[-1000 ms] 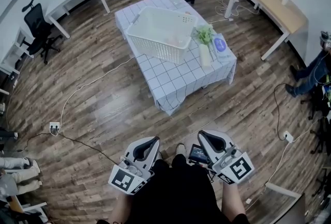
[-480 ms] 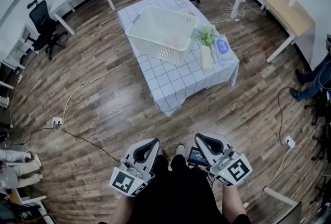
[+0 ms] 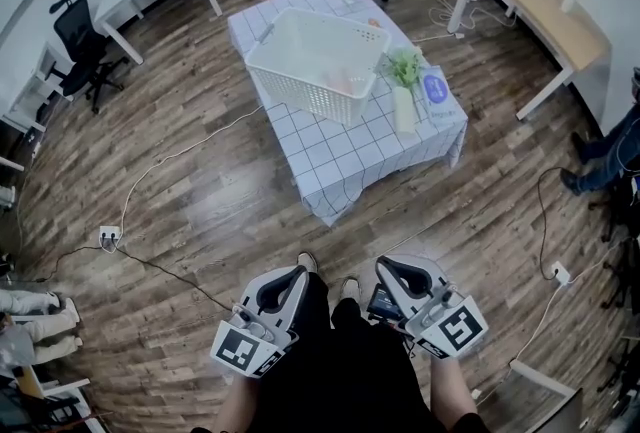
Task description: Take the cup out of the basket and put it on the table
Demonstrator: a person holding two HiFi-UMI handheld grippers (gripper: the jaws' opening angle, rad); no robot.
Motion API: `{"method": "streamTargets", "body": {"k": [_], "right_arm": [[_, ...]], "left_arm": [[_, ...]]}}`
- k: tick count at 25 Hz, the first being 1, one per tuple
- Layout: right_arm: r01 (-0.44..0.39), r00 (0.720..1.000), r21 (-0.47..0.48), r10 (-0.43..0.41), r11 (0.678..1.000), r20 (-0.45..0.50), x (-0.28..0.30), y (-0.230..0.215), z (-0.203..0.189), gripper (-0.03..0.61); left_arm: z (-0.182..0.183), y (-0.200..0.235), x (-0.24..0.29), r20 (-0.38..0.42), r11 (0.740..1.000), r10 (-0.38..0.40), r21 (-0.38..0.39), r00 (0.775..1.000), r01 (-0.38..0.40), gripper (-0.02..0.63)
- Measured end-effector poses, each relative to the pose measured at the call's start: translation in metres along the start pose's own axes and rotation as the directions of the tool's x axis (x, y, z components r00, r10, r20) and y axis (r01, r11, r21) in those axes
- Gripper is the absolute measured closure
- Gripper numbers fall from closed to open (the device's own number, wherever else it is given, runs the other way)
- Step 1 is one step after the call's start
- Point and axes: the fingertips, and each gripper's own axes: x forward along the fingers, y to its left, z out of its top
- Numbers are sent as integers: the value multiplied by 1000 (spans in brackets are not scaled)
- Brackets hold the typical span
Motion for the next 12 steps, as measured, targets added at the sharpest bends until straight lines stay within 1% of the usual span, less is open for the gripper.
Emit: {"method": "streamTargets", "body": {"k": [6, 9, 12], "right_arm": [[11, 1000, -8, -11, 1000, -3, 26, 2, 8, 555], [16, 1000, -2, -16, 1000, -3, 44, 2, 12, 555], [10, 1000, -8, -10, 1000, -1, 62, 4, 16, 555]], "left_arm": [[10, 22, 7, 20, 999, -41, 15, 999, 41, 604], [12, 34, 10, 3, 998, -51, 49, 999, 51, 604], [14, 46, 14, -15, 996, -61, 66, 998, 62, 604]]}}
